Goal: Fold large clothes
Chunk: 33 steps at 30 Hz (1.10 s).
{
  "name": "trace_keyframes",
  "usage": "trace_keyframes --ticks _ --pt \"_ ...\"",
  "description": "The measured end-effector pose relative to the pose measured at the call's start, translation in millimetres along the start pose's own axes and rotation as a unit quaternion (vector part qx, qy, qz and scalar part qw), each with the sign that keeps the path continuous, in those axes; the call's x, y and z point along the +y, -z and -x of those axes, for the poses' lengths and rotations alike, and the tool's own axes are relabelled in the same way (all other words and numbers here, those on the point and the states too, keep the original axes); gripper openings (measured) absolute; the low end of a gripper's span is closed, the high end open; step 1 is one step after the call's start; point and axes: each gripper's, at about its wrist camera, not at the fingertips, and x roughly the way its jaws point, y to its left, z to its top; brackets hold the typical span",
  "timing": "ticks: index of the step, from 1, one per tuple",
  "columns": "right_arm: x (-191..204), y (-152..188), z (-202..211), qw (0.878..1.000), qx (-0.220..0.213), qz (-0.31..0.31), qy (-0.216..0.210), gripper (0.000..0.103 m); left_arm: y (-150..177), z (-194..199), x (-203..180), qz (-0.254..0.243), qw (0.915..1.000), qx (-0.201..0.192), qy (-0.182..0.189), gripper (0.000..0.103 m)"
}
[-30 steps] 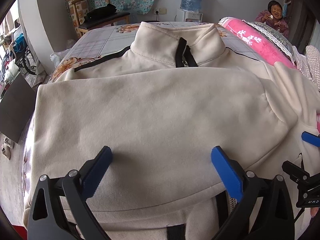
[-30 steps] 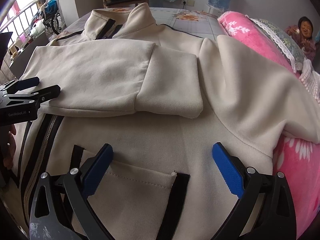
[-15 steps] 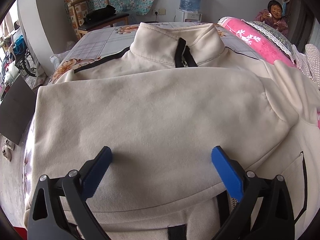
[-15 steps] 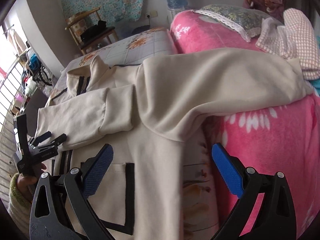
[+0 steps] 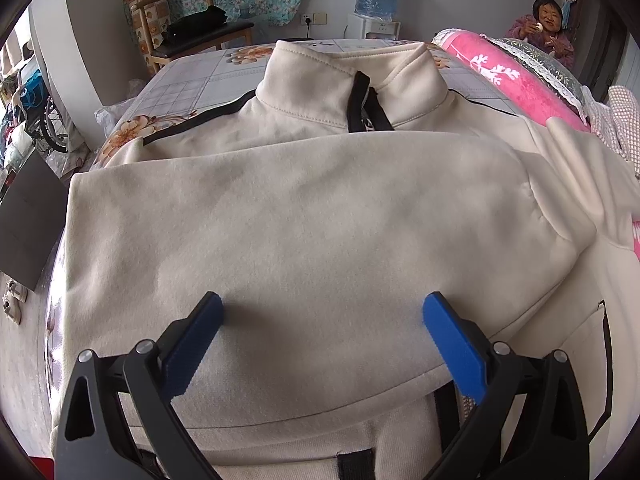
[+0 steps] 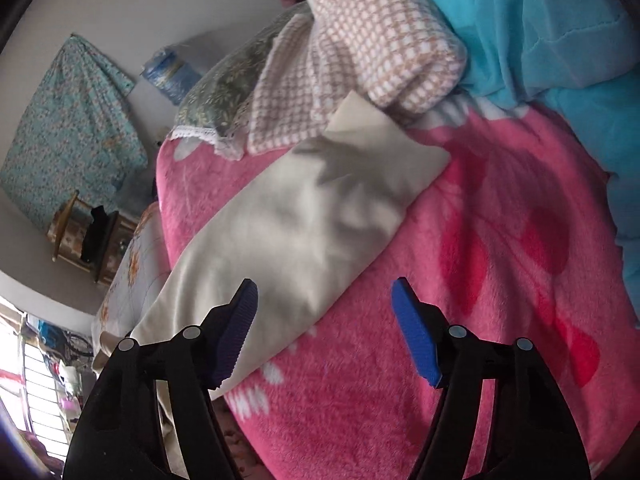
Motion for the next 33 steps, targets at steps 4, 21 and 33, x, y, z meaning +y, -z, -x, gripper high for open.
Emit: trace_keyframes --ticks 4,21,33 --pt "-17 -21 -20 0.998 0.006 -0.054 -0.011 0.058 -1 -1 0 0.001 1.0000 0.004 0.000 0.098" --pt "-5 -38 -33 0.997 -0.054 -0.029 0.038 0.008 -3 -2 -1 0.001 1.0000 0.008 -0.001 0.099" --pt "124 -17 86 0.971 -0.188 0.146 -0.032 0.008 -2 0 2 0.005 1.0000 0.008 0.002 0.099"
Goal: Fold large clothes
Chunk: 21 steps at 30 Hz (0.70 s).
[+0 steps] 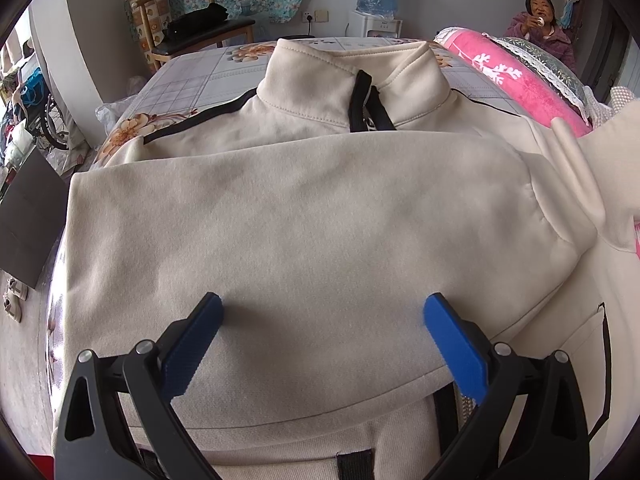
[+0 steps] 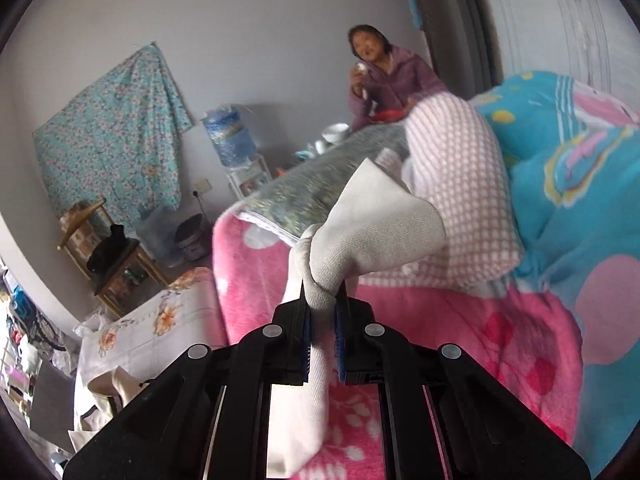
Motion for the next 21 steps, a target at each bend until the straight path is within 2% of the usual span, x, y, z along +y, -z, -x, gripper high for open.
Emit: trace_keyframes --ticks 2,7,11,14,16,17,19,21 --pt "27 -5 13 0.999 -0.015 0.023 -0.023 0.008 -1 4 5 0.010 0.9999 0.004 0.009 0.099" --pt "91 -10 38 0.994 -0.035 0.070 -0.082 0.008 0 35 19 0.024 0.9986 -0.040 0.024 0.098" --pt "147 0 46 0.985 -0.035 0.111 -0.127 0.008 6 55 30 0.025 0.9978 -0.056 0.027 0.090" --pt "189 18 51 0.976 -0.028 0.146 -0.161 0.008 13 65 44 0.036 0.9972 -0.055 0.035 0.081" --pt "217 35 51 0.969 -0.021 0.171 -0.179 0.008 19 70 53 0.043 0.9967 -0.054 0.042 0.069" --pt "230 45 53 0.965 -0.018 0.182 -0.189 0.008 22 72 58 0.049 0.9963 -0.051 0.048 0.066" --pt "256 69 51 0.956 -0.005 0.209 -0.205 0.008 29 74 70 0.065 0.9950 -0.041 0.063 0.054" --pt "283 99 44 0.946 0.016 0.239 -0.216 0.008 37 76 81 0.080 0.9940 -0.033 0.068 0.048"
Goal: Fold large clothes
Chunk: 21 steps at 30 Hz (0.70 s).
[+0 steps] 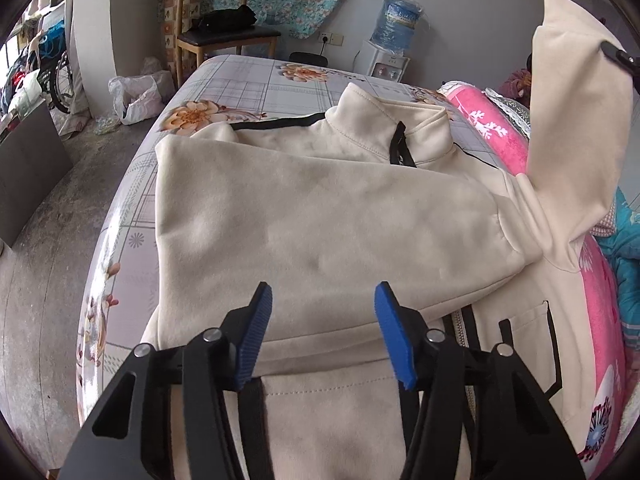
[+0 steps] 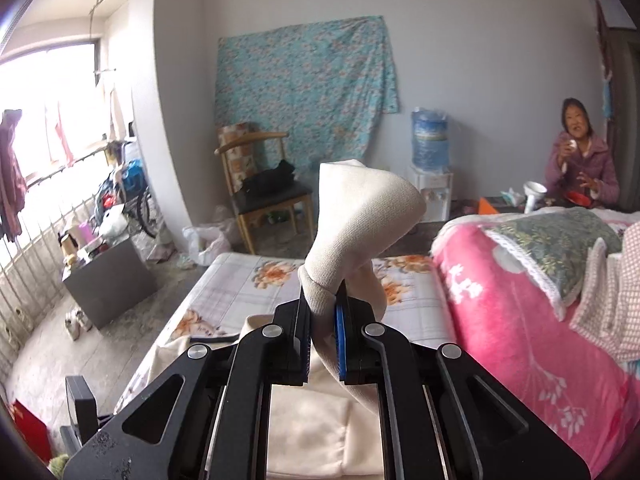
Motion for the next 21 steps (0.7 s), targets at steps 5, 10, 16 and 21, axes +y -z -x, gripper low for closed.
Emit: trace_keyframes --ticks 5,10,16,21 --pt "68 67 -63 0.989 0.120 0.053 -0.070 0.034 14 12 20 0.019 0.9998 0.006 0.001 0.043" --pt "86 137 -104 0.955 0.259 0.044 -0.139 0.063 19 22 28 0.029 0.9994 0.005 0.017 0.043" --pt "40 144 -59 0.960 0.235 -0.021 -0.152 0.067 4 26 25 0.039 0.9971 -0.003 0.065 0.043" --pt "-34 134 -22 0.977 0.187 -0.071 -0.076 0.064 -27 1 13 0.072 0.9898 0.012 0.123 0.043"
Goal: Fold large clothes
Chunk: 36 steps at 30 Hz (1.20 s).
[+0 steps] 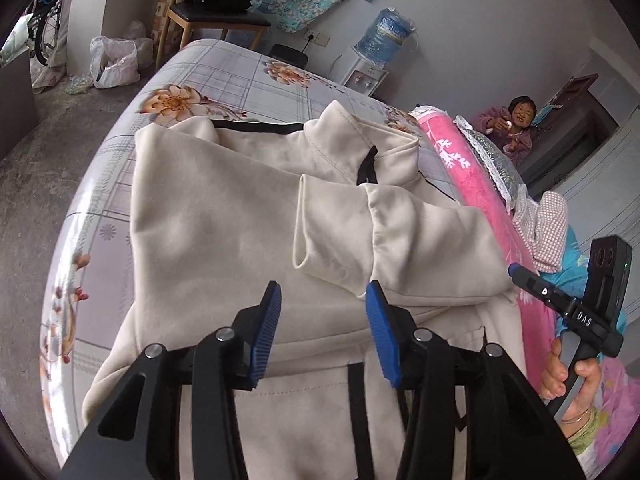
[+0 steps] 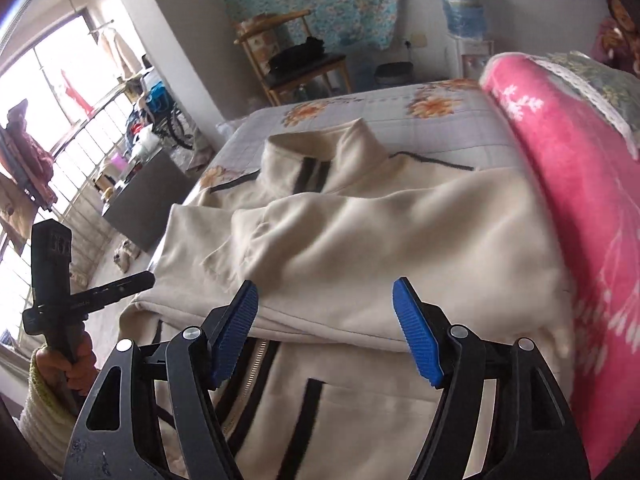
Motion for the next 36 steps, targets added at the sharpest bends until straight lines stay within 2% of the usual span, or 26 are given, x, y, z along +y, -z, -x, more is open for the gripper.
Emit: trace_keyframes --ticks 3,6,8,10,11,12,14,17,19,20,22,25,27,30,32,36 --pt "-34 11 11 0.999 -0.011 -0.033 0.041 0.049 -21 -30 -3 0.020 0.9996 0.018 -0.004 0.043" --pt "-61 26 18 0.996 -0.009 -0.060 0.065 0.041 -37 -62 -3 0.034 0.9985 0.038 -0.020 0.043" --pt "-73 36 22 0.995 -0.007 -0.073 0.068 0.039 -41 -75 -6 0.028 0.9981 0.044 -0.033 0.034" --pt "-80 42 21 0.994 -0.004 -0.079 0.072 0.038 -42 -82 -12 0.010 0.9976 0.045 -0.051 0.009" --pt "-83 44 20 0.994 -0.003 -0.079 0.076 0.038 -42 -81 -15 -0.002 0.9975 0.039 -0.059 0.003" --pt "-84 45 18 0.994 -0.003 -0.077 0.079 0.037 -42 -76 -20 -0.013 0.9974 0.028 -0.065 0.000" --pt "-88 46 19 0.994 -0.002 -0.076 0.079 0.037 -43 -55 -30 -0.036 0.9971 -0.012 -0.066 0.000" --pt "-91 45 22 0.994 -0.001 -0.072 0.082 0.037 -46 -11 -47 -0.071 0.9911 -0.076 -0.083 0.000" --pt "-91 44 24 0.994 -0.002 -0.067 0.083 0.037 -45 15 -47 -0.070 0.9870 -0.110 -0.094 0.000" --pt "-91 44 24 0.994 -0.002 -0.064 0.086 0.037 -45 22 -41 -0.061 0.9871 -0.114 -0.093 0.000" --pt "-91 44 24 0.994 -0.001 -0.057 0.095 0.037 -47 17 -27 -0.047 0.9909 -0.094 -0.083 0.000" --pt "-91 46 20 0.994 0.004 -0.056 0.089 0.043 -45 -13 -5 -0.002 0.9982 -0.030 -0.051 0.001" --pt "-89 47 18 0.995 0.003 -0.061 0.080 0.053 -41 -36 1 0.018 0.9991 0.010 -0.038 0.005" --pt "-82 48 17 0.995 0.002 -0.058 0.078 0.060 -38 -69 2 0.028 0.9976 0.053 -0.033 0.009" --pt "-77 48 16 0.995 0.001 -0.050 0.087 0.060 -37 -85 1 0.029 0.9958 0.068 -0.055 0.009" --pt "-76 50 14 0.994 0.004 -0.044 0.100 0.060 -32 -89 -12 -0.006 0.9956 0.047 -0.080 0.009"
